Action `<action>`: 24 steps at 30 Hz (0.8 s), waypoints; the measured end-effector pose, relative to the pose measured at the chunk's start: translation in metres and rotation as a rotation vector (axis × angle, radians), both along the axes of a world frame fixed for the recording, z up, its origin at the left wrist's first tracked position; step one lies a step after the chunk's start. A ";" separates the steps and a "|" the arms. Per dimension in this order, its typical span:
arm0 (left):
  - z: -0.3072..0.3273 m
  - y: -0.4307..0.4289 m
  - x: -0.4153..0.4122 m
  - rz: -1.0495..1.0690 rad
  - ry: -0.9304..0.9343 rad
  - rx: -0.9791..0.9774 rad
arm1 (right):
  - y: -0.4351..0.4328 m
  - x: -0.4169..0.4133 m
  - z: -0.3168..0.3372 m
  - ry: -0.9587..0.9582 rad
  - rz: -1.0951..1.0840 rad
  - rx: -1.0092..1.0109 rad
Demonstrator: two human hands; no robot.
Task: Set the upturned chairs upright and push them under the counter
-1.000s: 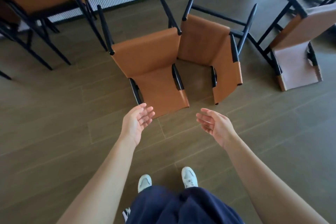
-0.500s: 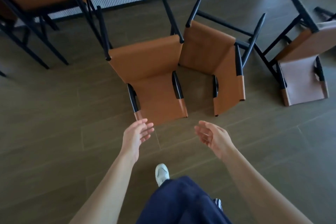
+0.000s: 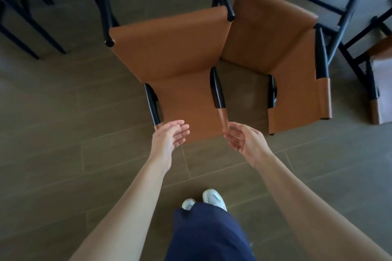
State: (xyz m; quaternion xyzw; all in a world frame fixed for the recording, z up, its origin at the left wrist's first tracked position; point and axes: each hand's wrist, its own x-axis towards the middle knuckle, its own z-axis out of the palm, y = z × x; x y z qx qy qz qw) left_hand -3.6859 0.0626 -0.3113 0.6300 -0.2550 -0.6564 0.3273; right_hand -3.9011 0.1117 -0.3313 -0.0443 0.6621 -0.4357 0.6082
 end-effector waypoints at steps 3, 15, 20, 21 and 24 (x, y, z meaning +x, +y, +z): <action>-0.053 -0.018 -0.003 0.006 -0.018 -0.006 | -0.022 0.001 -0.057 0.001 0.034 0.002; -0.276 -0.060 -0.014 -0.112 -0.111 -0.073 | -0.072 0.026 -0.299 -0.017 0.054 0.040; -0.337 -0.082 -0.013 -0.199 -0.179 -0.142 | -0.087 0.034 -0.369 -0.039 0.041 0.038; -0.349 -0.088 -0.012 -0.211 -0.199 -0.151 | -0.089 0.034 -0.381 -0.046 0.027 0.039; -0.377 -0.100 -0.006 -0.267 -0.259 -0.186 | -0.097 0.036 -0.416 -0.089 -0.019 0.043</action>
